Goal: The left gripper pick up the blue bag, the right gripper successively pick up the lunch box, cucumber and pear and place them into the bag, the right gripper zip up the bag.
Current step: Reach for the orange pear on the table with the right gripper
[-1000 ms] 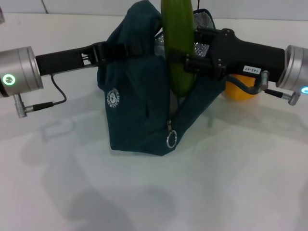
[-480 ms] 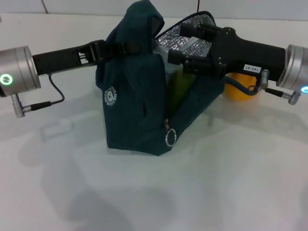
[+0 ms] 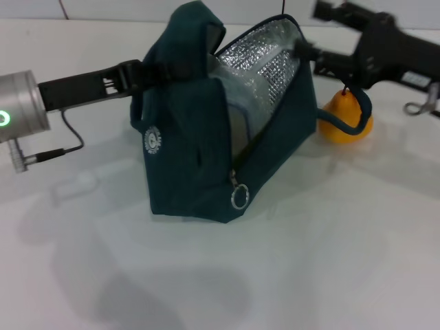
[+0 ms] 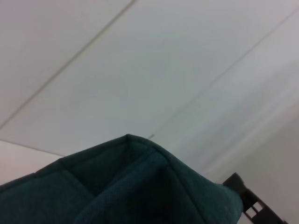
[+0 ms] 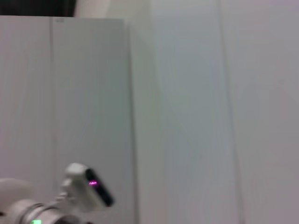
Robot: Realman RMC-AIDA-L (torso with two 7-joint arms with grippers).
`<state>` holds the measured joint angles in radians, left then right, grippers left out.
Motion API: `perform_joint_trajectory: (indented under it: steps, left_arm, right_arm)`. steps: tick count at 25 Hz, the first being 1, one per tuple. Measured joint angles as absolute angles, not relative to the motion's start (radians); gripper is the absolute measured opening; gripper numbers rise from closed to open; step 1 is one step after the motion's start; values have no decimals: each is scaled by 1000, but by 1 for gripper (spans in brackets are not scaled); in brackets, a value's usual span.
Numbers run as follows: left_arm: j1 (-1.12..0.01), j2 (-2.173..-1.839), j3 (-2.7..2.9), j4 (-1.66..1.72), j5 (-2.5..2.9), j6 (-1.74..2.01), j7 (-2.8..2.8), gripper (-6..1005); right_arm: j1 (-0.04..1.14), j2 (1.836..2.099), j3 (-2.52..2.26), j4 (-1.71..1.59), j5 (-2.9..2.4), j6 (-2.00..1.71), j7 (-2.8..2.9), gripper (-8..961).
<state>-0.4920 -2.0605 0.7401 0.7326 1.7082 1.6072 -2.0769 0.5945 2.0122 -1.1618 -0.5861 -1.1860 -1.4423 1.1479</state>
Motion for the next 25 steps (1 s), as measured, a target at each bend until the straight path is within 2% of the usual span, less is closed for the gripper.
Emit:
perform_joint_trajectory:
  steps: [8, 20, 25]
  left_arm:
    - [-440, -2057, 702, 732, 1708, 1604, -2060, 44]
    - [-415, -2054, 686, 732, 1708, 1603, -2052, 44]
    - [-415, -2054, 686, 731, 1708, 1603, -2051, 44]
  right_arm:
    - [499, 1984, -1006, -610, -1186, -1428, 1172, 808]
    - [451, 1970, -887, -486, -1196, -1376, 1159, 807]
    - [440, 1979, -893, -476, -1222, -1339, 1153, 807]
